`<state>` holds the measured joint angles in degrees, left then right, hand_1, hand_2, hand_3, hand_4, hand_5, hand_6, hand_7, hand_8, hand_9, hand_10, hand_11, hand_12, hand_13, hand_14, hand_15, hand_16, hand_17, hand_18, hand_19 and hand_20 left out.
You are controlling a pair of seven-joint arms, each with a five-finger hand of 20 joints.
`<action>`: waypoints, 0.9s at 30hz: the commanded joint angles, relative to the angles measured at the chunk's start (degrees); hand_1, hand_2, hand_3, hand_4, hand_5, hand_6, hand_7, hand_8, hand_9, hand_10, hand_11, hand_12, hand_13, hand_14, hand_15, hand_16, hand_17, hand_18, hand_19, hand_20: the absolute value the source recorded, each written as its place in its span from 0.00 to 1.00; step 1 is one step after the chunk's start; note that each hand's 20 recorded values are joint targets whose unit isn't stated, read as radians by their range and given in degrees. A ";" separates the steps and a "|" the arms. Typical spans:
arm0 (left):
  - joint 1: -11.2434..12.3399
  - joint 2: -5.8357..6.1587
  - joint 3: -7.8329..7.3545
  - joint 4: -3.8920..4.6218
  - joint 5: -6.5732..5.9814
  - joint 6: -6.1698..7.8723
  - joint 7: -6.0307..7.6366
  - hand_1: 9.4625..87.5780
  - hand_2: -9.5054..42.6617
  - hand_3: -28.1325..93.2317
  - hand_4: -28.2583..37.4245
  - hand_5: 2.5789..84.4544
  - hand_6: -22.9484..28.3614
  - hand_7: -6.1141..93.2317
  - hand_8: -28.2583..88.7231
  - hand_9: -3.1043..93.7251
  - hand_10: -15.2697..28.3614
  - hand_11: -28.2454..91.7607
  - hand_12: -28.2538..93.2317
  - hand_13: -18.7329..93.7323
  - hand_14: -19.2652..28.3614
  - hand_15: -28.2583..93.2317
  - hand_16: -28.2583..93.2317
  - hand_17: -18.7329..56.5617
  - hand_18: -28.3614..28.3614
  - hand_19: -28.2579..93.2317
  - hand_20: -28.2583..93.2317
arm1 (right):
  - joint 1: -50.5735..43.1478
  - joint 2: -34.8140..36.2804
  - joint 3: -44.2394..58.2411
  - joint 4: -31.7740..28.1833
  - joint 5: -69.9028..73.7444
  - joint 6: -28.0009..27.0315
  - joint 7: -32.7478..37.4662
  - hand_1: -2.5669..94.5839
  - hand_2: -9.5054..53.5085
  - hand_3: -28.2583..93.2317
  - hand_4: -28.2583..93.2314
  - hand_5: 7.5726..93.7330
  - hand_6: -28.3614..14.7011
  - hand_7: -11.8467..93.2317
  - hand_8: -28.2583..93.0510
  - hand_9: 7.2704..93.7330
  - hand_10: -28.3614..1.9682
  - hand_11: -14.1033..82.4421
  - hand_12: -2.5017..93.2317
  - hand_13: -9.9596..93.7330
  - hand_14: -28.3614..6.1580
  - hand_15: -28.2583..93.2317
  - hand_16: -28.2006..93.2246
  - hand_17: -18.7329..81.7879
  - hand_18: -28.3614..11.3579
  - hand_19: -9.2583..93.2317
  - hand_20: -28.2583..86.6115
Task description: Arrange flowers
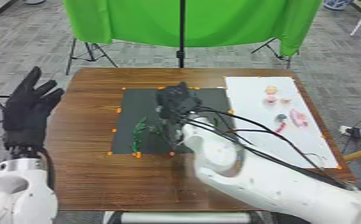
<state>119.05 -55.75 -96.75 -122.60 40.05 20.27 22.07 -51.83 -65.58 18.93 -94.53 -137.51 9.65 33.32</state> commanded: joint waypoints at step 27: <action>-8.01 5.55 7.00 2.41 -3.94 1.60 6.94 0.16 0.32 0.91 0.00 0.39 0.58 0.14 0.17 0.36 0.77 0.43 0.32 0.34 0.95 0.68 0.14 0.11 0.95 0.66 0.28 | 6.57 -10.28 -10.53 8.24 -3.17 -7.78 -2.39 0.54 0.00 0.75 0.00 0.78 0.76 0.29 0.20 0.83 0.70 0.64 0.35 0.76 0.62 0.86 0.44 0.40 0.17 0.82 0.51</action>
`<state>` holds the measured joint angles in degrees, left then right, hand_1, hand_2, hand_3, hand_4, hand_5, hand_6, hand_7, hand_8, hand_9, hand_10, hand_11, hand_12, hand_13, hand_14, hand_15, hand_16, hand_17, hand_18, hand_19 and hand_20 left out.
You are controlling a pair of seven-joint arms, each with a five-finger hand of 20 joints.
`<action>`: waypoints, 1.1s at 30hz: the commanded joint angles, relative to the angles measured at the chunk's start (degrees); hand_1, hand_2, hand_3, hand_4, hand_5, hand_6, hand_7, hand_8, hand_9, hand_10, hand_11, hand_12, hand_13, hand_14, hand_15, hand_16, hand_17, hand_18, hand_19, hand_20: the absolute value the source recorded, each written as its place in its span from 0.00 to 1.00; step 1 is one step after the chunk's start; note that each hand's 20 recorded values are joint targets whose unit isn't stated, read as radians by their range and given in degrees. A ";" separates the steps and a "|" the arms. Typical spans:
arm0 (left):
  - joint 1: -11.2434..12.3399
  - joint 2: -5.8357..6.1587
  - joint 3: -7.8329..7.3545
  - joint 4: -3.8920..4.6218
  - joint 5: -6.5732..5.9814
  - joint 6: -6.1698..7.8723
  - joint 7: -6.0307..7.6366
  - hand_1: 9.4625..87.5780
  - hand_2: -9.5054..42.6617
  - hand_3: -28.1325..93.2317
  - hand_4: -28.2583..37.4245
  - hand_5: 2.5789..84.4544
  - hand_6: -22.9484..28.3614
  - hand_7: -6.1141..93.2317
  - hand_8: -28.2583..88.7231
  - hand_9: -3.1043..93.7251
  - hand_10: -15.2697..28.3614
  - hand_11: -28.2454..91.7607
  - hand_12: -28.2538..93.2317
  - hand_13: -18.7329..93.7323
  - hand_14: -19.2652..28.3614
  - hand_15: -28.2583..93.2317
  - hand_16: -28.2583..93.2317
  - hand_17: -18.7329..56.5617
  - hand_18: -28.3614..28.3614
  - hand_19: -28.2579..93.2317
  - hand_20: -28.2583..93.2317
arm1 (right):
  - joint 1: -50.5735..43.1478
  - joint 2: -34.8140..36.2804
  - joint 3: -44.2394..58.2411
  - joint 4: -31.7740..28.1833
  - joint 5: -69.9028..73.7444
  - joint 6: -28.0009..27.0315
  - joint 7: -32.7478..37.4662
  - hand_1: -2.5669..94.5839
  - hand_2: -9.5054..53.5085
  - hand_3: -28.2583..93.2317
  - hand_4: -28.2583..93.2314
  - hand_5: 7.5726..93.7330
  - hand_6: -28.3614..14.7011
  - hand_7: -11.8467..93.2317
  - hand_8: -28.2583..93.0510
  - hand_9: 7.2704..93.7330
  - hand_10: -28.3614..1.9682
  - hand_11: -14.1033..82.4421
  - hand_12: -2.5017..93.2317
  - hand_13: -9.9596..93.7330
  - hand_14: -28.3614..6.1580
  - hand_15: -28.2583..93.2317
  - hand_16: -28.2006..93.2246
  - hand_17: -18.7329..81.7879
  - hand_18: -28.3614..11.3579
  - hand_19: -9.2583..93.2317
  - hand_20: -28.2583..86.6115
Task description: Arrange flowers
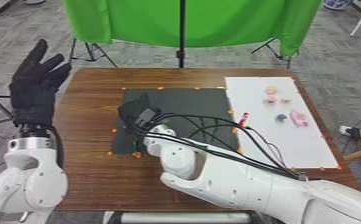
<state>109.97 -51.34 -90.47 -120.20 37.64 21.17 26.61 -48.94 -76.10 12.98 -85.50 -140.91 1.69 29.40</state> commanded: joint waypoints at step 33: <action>11.35 -5.75 -6.07 -2.80 1.39 0.36 -3.03 0.16 0.32 0.91 0.00 0.39 0.58 0.14 0.17 0.36 0.77 0.43 0.32 0.34 0.95 0.68 0.14 0.11 0.95 0.66 0.28 | -4.75 6.52 10.15 -13.39 8.13 -1.69 0.82 0.43 0.00 0.79 0.00 0.64 0.75 0.28 0.11 0.72 0.57 0.72 0.26 0.69 0.55 0.88 0.42 0.36 0.11 0.79 0.53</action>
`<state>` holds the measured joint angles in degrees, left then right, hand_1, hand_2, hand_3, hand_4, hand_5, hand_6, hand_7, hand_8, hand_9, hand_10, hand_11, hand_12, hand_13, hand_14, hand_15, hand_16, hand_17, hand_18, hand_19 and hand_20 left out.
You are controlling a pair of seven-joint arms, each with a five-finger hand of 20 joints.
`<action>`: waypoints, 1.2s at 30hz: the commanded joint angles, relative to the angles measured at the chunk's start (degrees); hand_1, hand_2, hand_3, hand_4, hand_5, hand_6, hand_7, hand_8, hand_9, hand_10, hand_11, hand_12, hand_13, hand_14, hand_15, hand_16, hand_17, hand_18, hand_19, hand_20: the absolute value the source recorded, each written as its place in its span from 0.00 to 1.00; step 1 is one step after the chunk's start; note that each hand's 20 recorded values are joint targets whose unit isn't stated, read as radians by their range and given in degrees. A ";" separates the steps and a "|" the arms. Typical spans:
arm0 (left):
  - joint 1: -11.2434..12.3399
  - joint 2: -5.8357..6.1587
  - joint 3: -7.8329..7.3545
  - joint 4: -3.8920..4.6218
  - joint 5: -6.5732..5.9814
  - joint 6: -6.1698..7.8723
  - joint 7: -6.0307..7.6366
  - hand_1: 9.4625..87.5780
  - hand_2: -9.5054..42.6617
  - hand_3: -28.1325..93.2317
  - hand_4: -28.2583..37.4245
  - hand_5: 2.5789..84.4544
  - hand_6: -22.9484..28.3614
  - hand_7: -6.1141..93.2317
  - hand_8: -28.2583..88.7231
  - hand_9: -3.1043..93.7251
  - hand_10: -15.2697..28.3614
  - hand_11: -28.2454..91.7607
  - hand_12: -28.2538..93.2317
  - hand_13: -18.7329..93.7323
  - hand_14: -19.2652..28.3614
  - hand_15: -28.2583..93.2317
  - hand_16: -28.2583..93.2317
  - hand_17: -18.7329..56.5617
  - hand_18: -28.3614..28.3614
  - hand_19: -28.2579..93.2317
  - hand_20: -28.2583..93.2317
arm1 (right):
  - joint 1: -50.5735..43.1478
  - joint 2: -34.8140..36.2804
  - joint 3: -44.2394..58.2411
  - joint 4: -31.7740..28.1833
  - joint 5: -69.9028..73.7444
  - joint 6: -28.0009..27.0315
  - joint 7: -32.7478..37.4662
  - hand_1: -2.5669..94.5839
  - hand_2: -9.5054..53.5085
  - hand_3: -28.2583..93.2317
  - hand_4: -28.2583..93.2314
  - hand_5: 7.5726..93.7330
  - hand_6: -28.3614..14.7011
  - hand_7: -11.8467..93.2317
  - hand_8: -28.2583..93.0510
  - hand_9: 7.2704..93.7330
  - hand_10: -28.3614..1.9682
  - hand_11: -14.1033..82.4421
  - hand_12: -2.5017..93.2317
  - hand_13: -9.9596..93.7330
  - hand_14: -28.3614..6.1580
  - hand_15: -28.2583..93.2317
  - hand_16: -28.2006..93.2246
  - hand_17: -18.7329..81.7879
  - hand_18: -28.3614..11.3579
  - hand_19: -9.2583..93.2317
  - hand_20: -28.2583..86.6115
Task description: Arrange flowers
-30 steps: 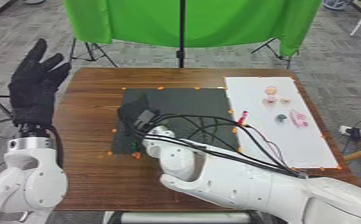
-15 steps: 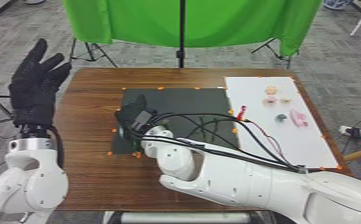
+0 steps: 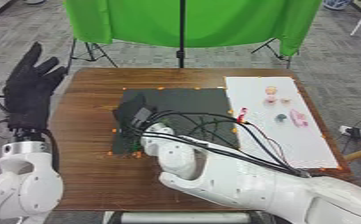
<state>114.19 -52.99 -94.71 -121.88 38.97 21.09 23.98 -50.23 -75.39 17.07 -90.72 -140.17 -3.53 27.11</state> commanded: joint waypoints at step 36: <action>10.89 -4.68 -2.37 -1.95 -1.58 1.49 2.01 0.16 0.32 0.91 0.00 0.39 0.58 0.14 0.17 0.36 0.78 0.43 0.32 0.34 0.95 0.69 0.14 0.11 0.95 0.66 0.28 | -26.22 38.37 37.05 -8.55 9.35 4.51 23.58 0.40 0.00 0.87 0.00 0.56 0.72 0.28 0.11 0.63 0.45 0.59 0.22 0.62 0.47 0.87 0.37 0.31 0.09 0.76 0.48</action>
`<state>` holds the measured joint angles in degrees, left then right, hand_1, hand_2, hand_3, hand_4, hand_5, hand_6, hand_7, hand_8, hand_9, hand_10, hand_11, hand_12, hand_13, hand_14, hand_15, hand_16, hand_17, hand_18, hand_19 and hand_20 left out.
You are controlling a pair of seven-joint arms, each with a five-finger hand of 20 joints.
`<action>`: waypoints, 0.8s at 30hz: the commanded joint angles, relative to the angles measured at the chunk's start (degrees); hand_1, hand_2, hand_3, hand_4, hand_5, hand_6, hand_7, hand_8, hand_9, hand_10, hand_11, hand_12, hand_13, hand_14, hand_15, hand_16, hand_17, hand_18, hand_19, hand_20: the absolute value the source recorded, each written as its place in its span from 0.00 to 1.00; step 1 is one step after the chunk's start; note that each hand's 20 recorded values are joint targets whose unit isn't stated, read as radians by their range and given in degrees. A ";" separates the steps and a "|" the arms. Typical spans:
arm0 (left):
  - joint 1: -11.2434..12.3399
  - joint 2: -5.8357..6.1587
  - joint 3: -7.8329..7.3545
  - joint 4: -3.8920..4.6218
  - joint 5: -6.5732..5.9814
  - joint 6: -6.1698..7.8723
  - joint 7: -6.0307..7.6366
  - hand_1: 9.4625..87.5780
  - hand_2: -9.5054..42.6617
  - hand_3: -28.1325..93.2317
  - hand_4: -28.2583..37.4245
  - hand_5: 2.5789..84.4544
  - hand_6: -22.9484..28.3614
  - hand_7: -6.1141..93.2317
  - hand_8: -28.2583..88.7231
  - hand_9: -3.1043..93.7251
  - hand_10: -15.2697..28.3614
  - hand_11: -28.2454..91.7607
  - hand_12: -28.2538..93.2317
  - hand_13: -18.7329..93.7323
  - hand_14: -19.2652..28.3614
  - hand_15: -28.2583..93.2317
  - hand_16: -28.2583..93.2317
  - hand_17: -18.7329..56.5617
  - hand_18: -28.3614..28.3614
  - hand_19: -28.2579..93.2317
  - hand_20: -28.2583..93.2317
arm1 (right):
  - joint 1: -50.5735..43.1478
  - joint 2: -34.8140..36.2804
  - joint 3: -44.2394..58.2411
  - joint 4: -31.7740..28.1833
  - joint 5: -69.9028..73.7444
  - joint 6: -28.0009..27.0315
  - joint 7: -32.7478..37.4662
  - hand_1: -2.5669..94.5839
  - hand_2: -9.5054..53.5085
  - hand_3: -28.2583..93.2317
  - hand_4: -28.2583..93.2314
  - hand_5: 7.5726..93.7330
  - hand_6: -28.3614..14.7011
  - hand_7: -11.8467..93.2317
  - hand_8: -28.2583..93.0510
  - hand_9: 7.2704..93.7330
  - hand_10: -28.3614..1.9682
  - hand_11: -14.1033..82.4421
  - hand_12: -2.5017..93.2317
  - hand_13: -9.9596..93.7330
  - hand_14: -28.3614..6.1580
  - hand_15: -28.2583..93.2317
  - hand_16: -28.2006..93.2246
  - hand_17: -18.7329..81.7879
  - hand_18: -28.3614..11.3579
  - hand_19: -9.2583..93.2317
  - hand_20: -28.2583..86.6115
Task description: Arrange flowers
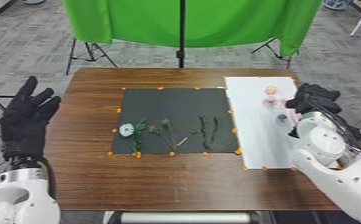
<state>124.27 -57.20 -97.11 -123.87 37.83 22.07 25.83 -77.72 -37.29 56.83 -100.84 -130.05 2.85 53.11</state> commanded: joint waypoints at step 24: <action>1.27 -2.31 -0.95 -0.06 1.19 -0.57 -2.66 0.16 0.32 0.91 0.00 0.39 0.58 0.14 0.17 0.36 0.78 0.44 0.32 0.34 0.95 0.69 0.14 0.11 0.95 0.66 0.28 | 2.35 -2.69 -10.00 6.32 -4.80 -0.98 -3.70 0.58 0.00 0.75 0.00 0.83 0.78 0.30 0.20 0.85 0.73 0.40 0.40 0.72 0.60 0.83 0.40 0.35 0.14 0.77 0.52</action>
<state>124.56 -58.62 -97.88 -123.86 38.60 21.97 23.98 -74.51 -39.17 49.28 -95.80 -132.42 -1.03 49.98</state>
